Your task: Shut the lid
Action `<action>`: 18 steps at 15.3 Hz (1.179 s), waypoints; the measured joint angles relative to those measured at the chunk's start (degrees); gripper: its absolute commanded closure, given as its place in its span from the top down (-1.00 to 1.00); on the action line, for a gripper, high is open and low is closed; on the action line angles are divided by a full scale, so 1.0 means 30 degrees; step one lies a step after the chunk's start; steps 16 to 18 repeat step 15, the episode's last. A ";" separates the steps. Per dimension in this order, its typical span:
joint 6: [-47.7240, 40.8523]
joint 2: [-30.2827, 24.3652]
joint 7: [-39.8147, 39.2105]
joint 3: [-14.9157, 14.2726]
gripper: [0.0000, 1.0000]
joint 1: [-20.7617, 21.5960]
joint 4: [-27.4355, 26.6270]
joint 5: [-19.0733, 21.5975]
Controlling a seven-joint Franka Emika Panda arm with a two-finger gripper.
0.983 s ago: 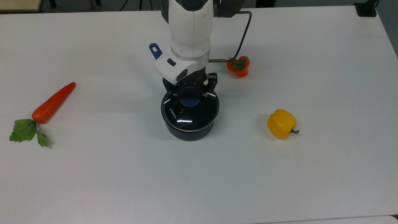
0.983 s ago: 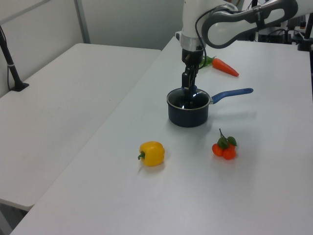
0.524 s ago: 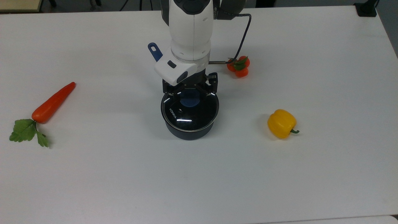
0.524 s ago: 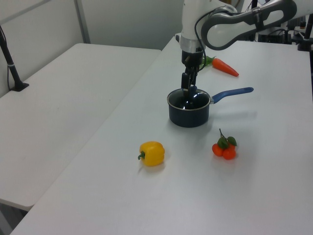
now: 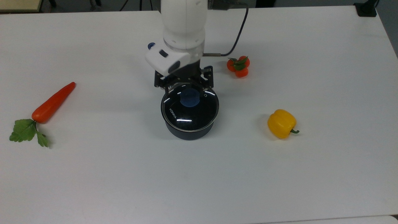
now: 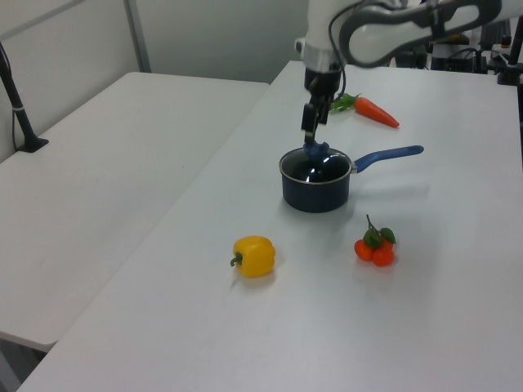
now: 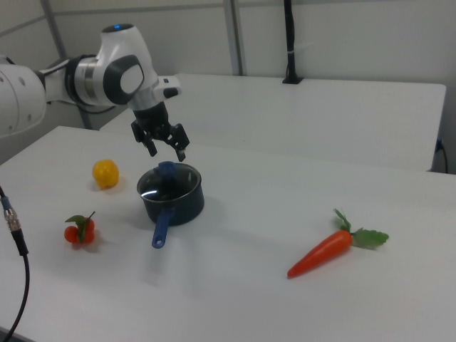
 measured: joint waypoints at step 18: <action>-0.7114 -0.8942 -0.2608 -0.0106 1.00 -0.3507 -0.4584 -0.0025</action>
